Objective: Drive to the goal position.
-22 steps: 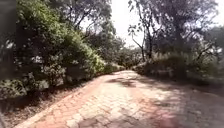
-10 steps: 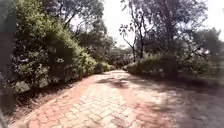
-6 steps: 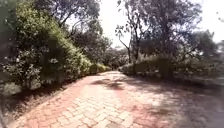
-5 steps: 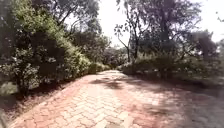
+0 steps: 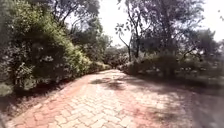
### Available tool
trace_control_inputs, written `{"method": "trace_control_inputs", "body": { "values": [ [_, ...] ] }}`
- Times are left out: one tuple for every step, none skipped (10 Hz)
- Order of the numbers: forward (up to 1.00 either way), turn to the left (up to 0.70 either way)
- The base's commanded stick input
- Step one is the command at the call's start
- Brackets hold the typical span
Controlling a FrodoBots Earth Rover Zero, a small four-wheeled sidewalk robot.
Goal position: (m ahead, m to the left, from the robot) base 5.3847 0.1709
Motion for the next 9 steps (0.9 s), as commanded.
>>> {"method": "trace_control_inputs", "body": {
  "values": [
    [0.3, -0.6],
    [0.3, -0.6],
    [0.3, -0.55],
    [0.3, -0.03],
    [0.3, 0.0],
    [0.3, 0.0],
    [0.3, 0.0],
    [0.3, 0.0],
    [0.3, 0.0]
  ]
}}
